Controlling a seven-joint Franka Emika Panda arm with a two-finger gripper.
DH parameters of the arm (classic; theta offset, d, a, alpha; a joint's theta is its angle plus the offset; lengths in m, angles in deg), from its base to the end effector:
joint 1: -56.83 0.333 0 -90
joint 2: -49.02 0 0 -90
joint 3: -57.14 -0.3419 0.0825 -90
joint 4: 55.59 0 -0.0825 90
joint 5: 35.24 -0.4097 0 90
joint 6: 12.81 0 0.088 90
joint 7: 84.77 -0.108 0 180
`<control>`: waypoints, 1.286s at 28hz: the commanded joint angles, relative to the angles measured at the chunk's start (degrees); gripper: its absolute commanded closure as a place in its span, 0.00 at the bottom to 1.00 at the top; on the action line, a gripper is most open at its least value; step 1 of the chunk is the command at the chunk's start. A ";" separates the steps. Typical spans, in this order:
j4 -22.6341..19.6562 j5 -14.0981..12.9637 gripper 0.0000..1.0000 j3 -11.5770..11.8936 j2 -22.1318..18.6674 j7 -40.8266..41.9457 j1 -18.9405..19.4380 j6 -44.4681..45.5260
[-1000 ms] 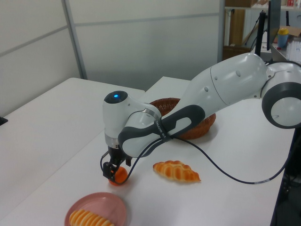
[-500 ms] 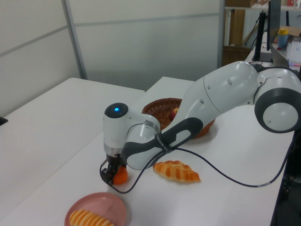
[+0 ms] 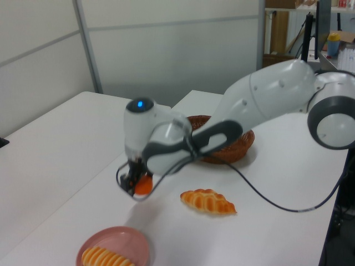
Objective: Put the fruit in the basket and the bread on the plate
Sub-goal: 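Carry the orange into the wicker basket beside the apple and release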
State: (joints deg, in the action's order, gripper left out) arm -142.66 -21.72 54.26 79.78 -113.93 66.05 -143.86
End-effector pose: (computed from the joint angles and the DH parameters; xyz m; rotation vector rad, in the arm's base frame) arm 0.7429 0.1468 0.3821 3.0234 -0.2625 0.4220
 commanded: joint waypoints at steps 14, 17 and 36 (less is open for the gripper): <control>-0.56 -13.77 1.00 6.92 -6.60 27.82 -15.89 3.37; -0.74 -13.87 1.00 6.92 -5.10 28.89 -17.13 -2.53; -1.00 -12.81 0.00 6.92 2.91 28.98 -19.86 -15.73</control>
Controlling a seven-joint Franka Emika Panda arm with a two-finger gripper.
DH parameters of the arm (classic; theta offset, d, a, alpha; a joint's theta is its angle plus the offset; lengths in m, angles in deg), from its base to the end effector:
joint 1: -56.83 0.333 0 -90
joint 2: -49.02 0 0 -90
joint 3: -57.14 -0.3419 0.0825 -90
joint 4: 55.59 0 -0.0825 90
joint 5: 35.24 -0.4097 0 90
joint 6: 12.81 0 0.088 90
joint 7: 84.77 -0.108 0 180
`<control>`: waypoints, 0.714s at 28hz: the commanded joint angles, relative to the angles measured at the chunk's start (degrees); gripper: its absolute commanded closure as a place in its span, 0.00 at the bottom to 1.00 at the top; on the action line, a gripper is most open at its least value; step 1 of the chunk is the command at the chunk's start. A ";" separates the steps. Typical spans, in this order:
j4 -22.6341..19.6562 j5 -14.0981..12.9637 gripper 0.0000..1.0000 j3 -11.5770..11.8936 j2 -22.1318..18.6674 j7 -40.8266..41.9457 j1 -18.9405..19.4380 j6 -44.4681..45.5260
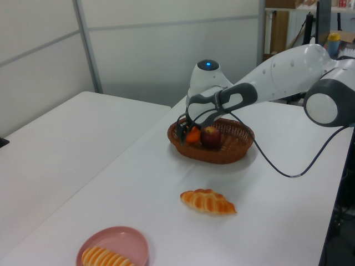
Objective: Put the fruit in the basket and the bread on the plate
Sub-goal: 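Carry the orange into the wicker basket beside the apple and release, then move the gripper to the braided bread and grasp it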
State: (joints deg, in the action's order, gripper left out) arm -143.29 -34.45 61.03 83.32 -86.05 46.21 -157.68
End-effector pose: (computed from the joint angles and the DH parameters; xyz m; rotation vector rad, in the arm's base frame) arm 0.7528 -0.1843 0.3573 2.9696 -0.3677 0.5951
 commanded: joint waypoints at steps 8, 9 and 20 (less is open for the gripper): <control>-2.21 -0.88 0.00 0.06 -7.04 0.49 1.04 5.01; -2.21 -0.97 0.00 0.06 -7.57 0.40 1.56 6.42; -8.44 -1.06 0.00 0.06 -18.38 0.14 11.93 25.41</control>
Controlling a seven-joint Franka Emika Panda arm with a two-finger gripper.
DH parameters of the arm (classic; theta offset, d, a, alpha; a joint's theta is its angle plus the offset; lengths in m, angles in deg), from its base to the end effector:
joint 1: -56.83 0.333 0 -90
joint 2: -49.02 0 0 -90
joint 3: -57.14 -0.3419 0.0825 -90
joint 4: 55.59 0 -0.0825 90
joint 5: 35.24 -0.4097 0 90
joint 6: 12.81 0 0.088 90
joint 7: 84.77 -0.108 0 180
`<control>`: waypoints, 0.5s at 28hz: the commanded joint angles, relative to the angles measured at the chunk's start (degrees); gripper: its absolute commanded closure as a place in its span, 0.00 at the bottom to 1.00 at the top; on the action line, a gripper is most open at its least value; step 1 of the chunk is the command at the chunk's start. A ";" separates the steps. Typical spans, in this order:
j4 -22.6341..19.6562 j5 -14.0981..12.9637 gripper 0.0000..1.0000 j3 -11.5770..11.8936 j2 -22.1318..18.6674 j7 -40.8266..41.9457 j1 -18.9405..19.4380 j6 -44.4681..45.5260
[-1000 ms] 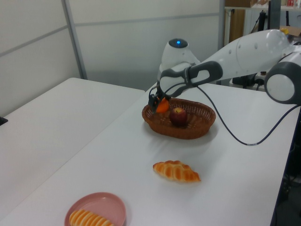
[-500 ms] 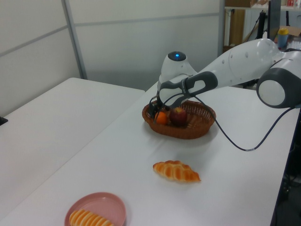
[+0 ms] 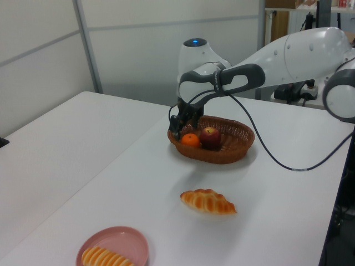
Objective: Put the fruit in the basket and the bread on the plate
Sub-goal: 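Move the gripper to the braided bread and grasp it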
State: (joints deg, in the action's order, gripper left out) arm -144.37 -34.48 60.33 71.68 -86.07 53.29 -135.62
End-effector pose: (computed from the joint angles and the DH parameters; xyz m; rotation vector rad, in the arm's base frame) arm 0.7224 -0.0800 0.4556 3.0782 -0.1967 0.3052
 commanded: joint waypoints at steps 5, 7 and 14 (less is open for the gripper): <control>-8.24 -1.11 0.00 0.76 -9.56 -0.28 9.24 13.02; -8.25 -1.11 0.00 0.76 -9.65 -0.20 10.91 15.74; -17.11 -1.11 0.00 0.76 -11.40 -0.81 15.93 11.03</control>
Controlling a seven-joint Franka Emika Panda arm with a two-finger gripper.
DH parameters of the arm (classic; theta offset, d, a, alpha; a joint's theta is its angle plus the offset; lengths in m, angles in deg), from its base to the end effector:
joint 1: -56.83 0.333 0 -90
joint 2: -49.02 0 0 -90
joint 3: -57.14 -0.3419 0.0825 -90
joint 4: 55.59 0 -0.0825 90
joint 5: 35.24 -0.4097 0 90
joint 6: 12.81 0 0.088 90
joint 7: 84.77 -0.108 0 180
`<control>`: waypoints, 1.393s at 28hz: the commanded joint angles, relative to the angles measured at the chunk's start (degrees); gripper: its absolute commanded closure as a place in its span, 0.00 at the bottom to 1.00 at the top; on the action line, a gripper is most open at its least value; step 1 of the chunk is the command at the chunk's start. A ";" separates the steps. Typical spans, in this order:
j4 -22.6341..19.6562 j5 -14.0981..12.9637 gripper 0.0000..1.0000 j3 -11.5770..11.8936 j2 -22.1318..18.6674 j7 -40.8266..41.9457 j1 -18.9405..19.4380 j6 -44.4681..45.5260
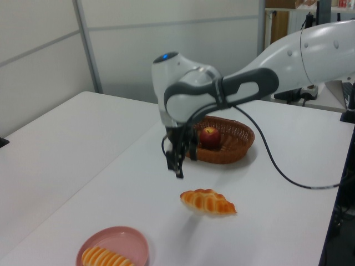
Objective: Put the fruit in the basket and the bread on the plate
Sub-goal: 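Move the gripper to the braided bread and grasp it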
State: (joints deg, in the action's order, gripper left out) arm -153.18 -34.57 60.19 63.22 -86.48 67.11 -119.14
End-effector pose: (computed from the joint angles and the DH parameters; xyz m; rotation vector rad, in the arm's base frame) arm 0.6468 0.0838 0.4531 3.1028 0.1571 -0.1443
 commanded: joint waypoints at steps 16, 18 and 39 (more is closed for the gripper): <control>-22.64 1.62 0.00 2.04 -4.09 -1.37 1.58 -22.61; -22.64 1.79 0.00 2.83 -4.18 -1.37 1.58 -22.43; -25.72 6.72 0.00 4.68 -5.06 -1.81 2.28 -22.42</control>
State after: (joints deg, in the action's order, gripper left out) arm -175.69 -29.57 64.57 59.56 -87.49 68.75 -139.61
